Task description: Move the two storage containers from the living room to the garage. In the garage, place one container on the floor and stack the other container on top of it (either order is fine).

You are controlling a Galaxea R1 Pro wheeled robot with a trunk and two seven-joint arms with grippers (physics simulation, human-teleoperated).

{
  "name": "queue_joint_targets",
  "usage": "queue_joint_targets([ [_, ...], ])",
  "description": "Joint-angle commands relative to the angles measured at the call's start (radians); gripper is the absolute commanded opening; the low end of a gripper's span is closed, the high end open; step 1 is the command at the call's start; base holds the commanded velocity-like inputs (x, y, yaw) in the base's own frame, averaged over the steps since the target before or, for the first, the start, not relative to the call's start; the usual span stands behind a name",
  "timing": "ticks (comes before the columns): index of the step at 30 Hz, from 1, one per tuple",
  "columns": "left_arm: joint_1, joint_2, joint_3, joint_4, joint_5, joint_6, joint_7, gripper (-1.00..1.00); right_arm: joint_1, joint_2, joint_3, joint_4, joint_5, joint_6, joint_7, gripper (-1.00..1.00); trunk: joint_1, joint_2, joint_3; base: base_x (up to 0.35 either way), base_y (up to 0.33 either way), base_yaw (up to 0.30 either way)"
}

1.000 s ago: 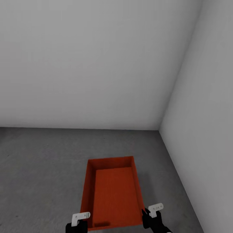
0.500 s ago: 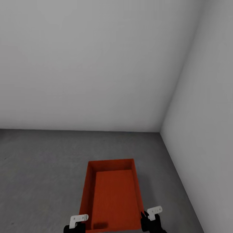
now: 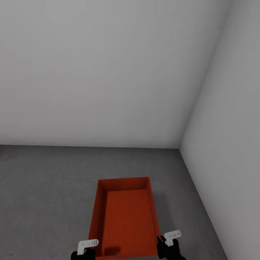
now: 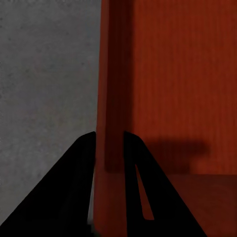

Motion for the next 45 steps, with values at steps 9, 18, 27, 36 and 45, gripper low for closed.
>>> queue_joint_targets([
  [9,0.0,-0.026,0.028,0.003,0.011,0.0,-0.006,-1.0,-0.001,0.049,-0.007,-0.048,-0.01,-0.018,0.014,-1.0,0.0,-0.001,-0.001,0.293,0.0,0.0],
  [18,0.0,-0.026,0.029,0.003,0.011,0.0,-0.006,-1.0,-0.001,0.049,-0.007,-0.048,-0.01,-0.018,0.015,-1.0,0.0,-0.001,-0.001,0.327,0.0,0.0],
  [27,0.0,-0.026,0.029,0.003,0.011,0.0,-0.006,-1.0,-0.001,0.049,-0.007,-0.048,-0.01,-0.018,0.016,-1.0,0.0,-0.001,-0.001,0.327,0.0,0.0],
  [36,0.0,-0.026,0.029,0.003,0.011,0.0,-0.006,-1.0,-0.001,0.049,-0.007,-0.048,-0.01,-0.018,0.016,-1.0,0.0,-0.001,-0.001,0.327,0.0,0.0],
  [45,0.0,-0.026,0.029,0.003,0.011,-0.002,-0.006,-1.0,-0.001,0.049,-0.007,-0.048,-0.01,-0.018,0.016,-1.0,0.0,-0.001,-0.001,0.225,0.0,0.0],
])
